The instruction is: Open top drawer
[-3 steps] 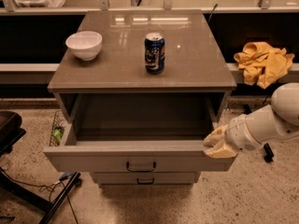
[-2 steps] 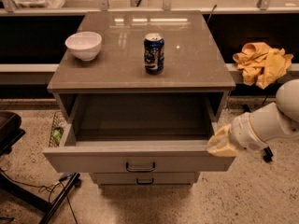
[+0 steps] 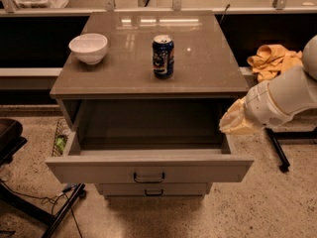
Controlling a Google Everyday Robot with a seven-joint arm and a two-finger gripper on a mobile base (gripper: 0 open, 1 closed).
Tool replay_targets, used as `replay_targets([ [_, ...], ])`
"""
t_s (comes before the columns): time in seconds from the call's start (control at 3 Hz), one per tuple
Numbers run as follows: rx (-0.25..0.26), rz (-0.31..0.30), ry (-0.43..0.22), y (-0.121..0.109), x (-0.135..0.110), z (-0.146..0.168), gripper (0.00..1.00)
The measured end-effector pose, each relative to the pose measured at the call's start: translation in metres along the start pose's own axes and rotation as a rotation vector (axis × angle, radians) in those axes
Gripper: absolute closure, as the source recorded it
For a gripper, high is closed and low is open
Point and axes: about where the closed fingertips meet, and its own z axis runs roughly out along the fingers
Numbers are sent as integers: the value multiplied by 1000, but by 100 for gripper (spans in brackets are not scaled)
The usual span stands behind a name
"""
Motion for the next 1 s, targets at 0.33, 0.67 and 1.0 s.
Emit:
replay_targets([
  [0.33,6,-5,0,-2,-1,0,100],
  [0.67,24,-4,-8,-5,2,21,100],
  [1.0,46,-42,-70,-8,2,62,100],
])
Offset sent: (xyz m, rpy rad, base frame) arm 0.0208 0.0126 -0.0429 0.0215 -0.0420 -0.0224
